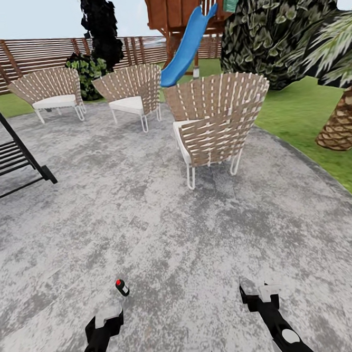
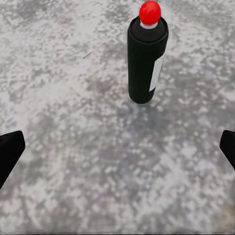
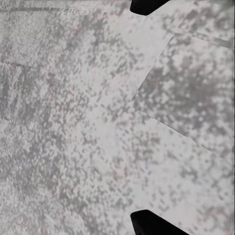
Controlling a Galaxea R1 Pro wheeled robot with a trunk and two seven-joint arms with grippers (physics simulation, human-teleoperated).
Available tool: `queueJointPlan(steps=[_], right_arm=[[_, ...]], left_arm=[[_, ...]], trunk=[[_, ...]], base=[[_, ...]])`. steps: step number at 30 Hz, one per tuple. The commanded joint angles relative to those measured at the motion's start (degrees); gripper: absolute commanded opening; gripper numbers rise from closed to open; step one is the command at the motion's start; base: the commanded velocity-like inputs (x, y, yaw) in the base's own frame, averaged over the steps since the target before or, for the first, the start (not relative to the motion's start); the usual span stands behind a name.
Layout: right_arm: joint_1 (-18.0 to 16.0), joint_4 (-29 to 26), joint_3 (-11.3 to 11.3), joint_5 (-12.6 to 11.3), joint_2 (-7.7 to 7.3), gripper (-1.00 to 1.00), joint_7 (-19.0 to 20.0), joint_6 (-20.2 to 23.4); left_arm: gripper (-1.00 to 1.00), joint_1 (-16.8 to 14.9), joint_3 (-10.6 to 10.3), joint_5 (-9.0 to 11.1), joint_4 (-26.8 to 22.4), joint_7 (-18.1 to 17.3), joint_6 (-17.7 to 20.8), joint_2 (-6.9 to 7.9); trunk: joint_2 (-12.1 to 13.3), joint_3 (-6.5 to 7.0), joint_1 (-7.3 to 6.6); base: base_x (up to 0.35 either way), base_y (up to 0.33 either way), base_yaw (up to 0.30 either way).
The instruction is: Pick up the pesticide atomizer in the garden and spray insectifuge to fully cover both potted plants in the garden.
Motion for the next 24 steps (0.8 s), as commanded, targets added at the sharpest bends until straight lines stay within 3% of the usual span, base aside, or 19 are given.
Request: queueJointPlan(steps=[1, 10, 24], right_arm=[[-0.03, 0.04, 0.02, 0.03, -0.01, 1.00, -0.01, -0.17], [-0.03, 0.04, 0.03, 0.02, -0.01, 1.00, -0.01, -0.17], [-0.03, 0.06, 0.04, 0.02, -0.01, 1.00, -0.01, -0.17]], left_arm=[[1.00, -0.03, -0.13, 0.35, 0.04, 0.00, -0.18, -0.02], [1.00, -0.03, -0.31, 0.31, -0.15, 0.00, -0.20, -0.04], [1.00, -0.03, -0.16, 0.32, -0.20, 0.00, -0.24, 0.04]], trunk=[[-0.03, -0.36, 0.01], [-0.05, -1.34, 0.04], [-0.05, -1.44, 0.04]], base=[[0.000, 0.000, 0.000], [0.001, 0.000, 0.000], [0.105, -0.064, 0.000]])
